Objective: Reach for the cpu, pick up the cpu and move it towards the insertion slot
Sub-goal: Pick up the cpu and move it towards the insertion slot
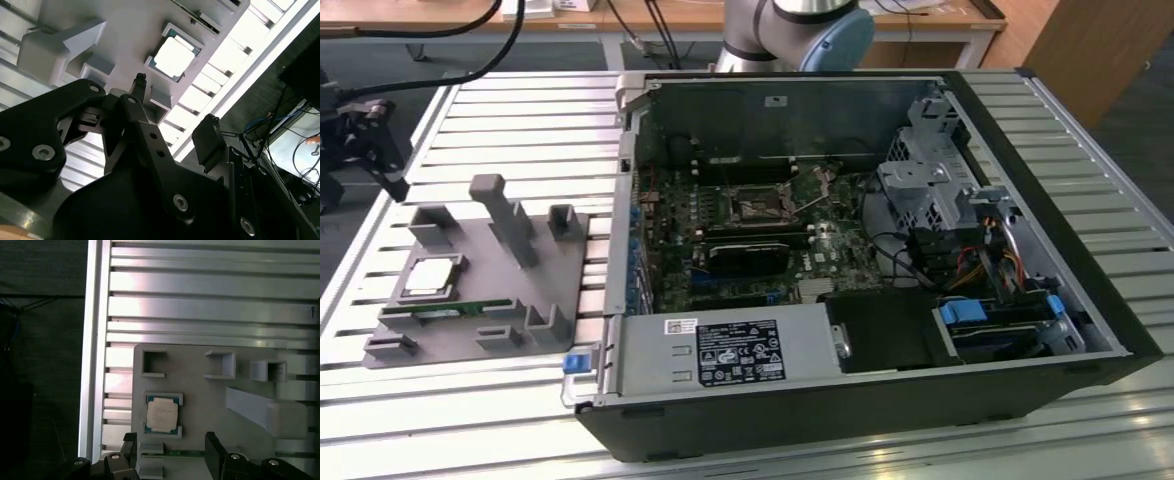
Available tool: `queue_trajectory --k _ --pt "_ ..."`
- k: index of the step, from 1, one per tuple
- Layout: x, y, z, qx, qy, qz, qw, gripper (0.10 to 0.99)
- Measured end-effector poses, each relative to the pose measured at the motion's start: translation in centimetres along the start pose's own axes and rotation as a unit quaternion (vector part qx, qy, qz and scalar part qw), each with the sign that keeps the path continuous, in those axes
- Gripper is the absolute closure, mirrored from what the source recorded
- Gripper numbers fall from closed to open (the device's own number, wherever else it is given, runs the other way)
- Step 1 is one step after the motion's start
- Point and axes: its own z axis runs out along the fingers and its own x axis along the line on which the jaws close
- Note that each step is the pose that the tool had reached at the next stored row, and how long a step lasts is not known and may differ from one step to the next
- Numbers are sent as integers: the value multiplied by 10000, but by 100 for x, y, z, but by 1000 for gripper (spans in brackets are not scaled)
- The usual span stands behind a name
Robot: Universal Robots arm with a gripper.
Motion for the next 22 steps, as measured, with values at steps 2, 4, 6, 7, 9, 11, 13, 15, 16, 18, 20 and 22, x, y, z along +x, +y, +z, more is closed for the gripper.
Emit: queue_trajectory --k 2,4,6,7,9,11,13,15,16,18,20,22 --pt "6 -5 37 0 1 0 10000 439" --pt "13 -10 73 0 0 0 10000 439" --pt "22 -15 108 0 1 0 10000 439" --pt "28 -18 127 0 1 0 10000 439" --pt "38 -24 165 0 0 -1 10000 439" --pt "45 -29 200 0 1 -1 10000 439" --pt "47 -34 236 0 1 -1 10000 427" --pt "49 -41 272 0 1 -1 10000 369" --pt "51 -44 291 0 1 -2 10000 369" --pt "53 -49 326 0 2 -2 10000 369" --pt "54 -53 363 0 1 -2 10000 369" --pt "55 -55 399 0 1 -3 10000 369"
